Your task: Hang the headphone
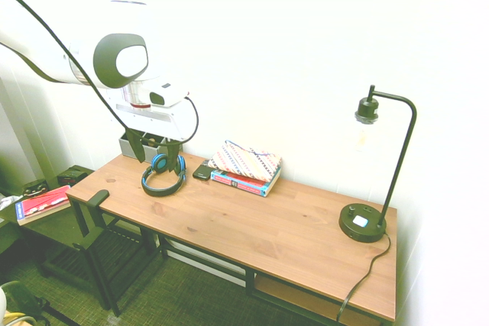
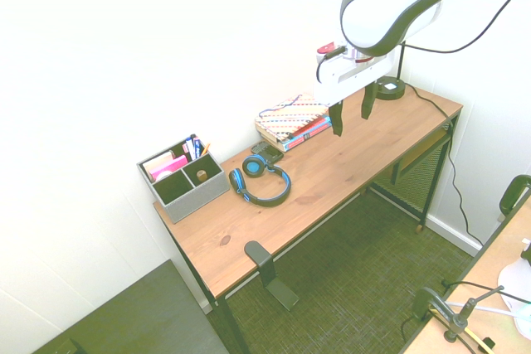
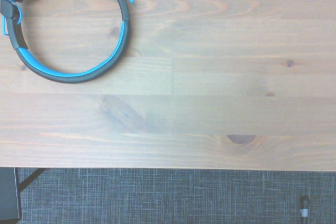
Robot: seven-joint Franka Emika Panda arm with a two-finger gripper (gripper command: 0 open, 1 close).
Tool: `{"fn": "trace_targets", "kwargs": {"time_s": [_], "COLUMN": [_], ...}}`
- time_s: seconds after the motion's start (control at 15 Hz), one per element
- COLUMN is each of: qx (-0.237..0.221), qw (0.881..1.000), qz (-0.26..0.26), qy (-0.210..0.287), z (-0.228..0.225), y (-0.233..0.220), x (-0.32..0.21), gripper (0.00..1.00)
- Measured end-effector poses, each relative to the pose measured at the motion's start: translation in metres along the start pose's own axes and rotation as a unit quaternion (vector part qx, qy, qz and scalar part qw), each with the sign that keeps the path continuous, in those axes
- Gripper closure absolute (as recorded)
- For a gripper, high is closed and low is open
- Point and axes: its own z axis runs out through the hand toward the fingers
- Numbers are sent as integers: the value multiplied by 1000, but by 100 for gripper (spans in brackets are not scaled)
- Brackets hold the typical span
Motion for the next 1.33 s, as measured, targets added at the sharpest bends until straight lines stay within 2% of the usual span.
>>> {"fn": "trace_targets", "kwargs": {"time_s": [0.2,0.4,0.6,0.8,0.93,1.13,1.2,1.33], "qx": [3,7,17,34,42,44,43,37], "qw": [1000,994,978,954,946,942,940,937], "qz": [13,107,206,296,321,332,336,345], "qy": [2,8,8,1,-15,-33,-35,-36], "z": [0,8,42,80,105,136,145,161], "y": [-1,-20,-40,-52,-66,-93,-101,-114], "x": [0,-7,-13,-12,-15,-14,-12,-6], "gripper": [0,0,0,0,0,0,100,100]}}
